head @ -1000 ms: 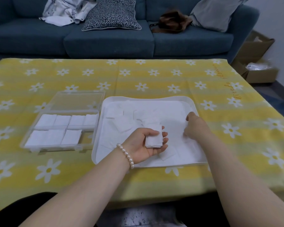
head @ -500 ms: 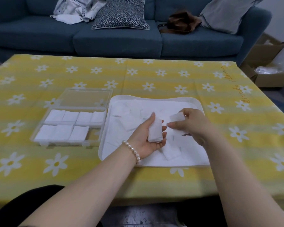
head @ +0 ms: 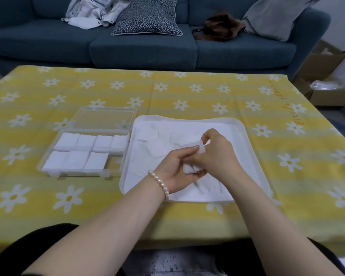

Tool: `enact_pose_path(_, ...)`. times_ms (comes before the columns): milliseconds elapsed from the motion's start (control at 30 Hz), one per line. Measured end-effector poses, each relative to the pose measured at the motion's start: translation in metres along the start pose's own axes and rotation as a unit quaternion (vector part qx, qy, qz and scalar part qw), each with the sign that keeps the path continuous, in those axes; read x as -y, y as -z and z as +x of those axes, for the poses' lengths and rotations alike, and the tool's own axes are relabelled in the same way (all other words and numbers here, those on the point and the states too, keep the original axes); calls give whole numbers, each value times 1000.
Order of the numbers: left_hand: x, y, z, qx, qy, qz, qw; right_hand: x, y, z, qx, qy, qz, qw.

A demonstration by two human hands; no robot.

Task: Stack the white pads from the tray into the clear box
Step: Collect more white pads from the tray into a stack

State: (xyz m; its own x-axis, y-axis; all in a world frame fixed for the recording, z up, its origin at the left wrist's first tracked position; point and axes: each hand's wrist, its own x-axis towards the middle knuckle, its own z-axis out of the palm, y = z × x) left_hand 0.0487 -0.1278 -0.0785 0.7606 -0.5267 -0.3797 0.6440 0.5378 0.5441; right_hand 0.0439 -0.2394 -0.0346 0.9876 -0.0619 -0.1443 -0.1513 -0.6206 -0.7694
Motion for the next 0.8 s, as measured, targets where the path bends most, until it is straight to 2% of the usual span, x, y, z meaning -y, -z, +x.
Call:
enact_pose_path(133,-1,-1,-2,-13,28,2,1000,5,2,-8,3,45,-100,994)
enact_pose_path(233,-3,-1,-2,-14,29,-3,999,3,10,-11,9,57,-133,989)
enact_pose_path(333,-3,-1,-1,-19,28,-3,999,-5,19,-9,8,47,-103,994)
enact_pose_path(433,-2,-2,-1,-27,34,-6,999,-13,25,-9,-24,38,-72,996)
enact_pose_path(500,-2,-3,-1,-27,26,3,999,-12,28,-10,-39,30,-8,999)
enact_pose_path(600,-1,-1,1,-14,16,6,1000,-7,28,-14,-11,20,102,995)
enact_pose_path(700,-1,-1,0,23,11,-5,1000,-6,21,-14,-3,11,123,992)
enact_pose_path(800,1,-1,0,21,17,-6,1000,-6,15,-12,-27,13,75,997)
